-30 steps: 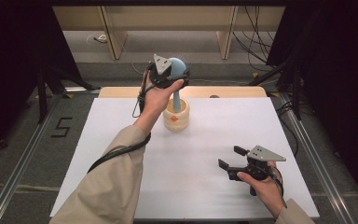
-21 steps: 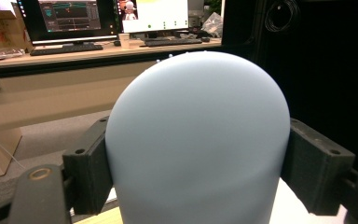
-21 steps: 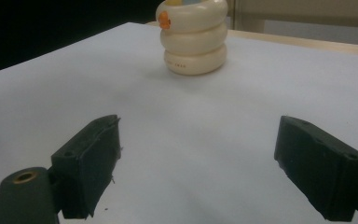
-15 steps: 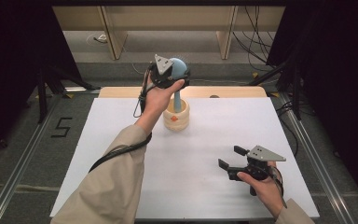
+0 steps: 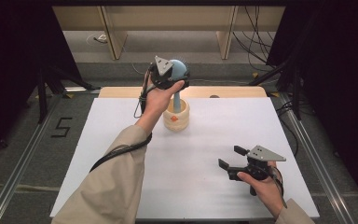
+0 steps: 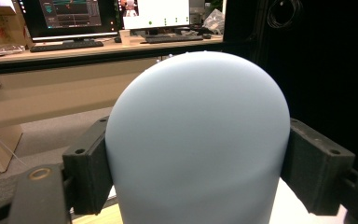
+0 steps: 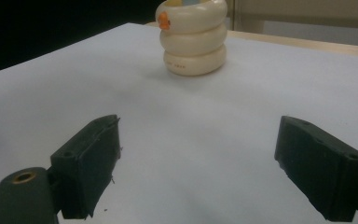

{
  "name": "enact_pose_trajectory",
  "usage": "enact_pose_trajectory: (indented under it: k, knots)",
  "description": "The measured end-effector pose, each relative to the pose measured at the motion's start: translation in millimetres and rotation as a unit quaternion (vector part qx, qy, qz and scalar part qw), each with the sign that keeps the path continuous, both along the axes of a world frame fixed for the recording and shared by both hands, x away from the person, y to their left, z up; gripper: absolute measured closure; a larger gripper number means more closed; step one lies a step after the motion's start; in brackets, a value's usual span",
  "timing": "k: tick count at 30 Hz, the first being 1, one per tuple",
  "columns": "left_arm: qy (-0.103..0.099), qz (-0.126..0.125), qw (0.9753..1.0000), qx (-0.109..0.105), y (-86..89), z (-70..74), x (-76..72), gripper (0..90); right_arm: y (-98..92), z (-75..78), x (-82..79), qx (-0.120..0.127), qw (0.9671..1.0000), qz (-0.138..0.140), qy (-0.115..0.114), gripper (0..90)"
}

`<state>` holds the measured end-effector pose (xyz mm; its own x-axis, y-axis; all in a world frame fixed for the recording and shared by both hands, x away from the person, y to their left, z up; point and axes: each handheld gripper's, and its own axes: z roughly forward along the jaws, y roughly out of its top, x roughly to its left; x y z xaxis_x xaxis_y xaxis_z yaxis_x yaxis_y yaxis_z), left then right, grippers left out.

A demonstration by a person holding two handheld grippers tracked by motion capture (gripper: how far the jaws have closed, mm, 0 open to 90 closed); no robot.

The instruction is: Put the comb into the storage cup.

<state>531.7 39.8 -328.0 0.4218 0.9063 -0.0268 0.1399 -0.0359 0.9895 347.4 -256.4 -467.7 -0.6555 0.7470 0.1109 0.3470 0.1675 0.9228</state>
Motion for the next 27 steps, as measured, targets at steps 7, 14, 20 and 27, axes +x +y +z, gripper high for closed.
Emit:
enact_pose_trajectory:
  k: [7, 14, 20, 27]
  knots:
    - [0.002, 0.002, 1.0, 0.001, 0.3, -2.9, 0.7, 19.8, 0.2, 0.0, -0.4, 0.0, 1.0, 0.0, 0.0, 15.0]
    - [0.005, 0.005, 1.0, 0.0, 0.4, -7.3, 2.6, 19.8, 0.5, -0.5, -0.1, 0.0, 1.0, 0.001, 0.001, 14.9]
    - [0.006, 0.006, 1.0, 0.0, -0.8, -10.0, 3.0, 19.8, 0.3, -0.2, -0.2, 0.0, 1.0, 0.001, 0.001, 14.9]
    - [0.006, 0.008, 1.0, 0.001, -0.7, -11.1, 3.4, 19.8, 0.5, -0.6, 0.0, 0.001, 1.0, 0.001, 0.001, 14.9]
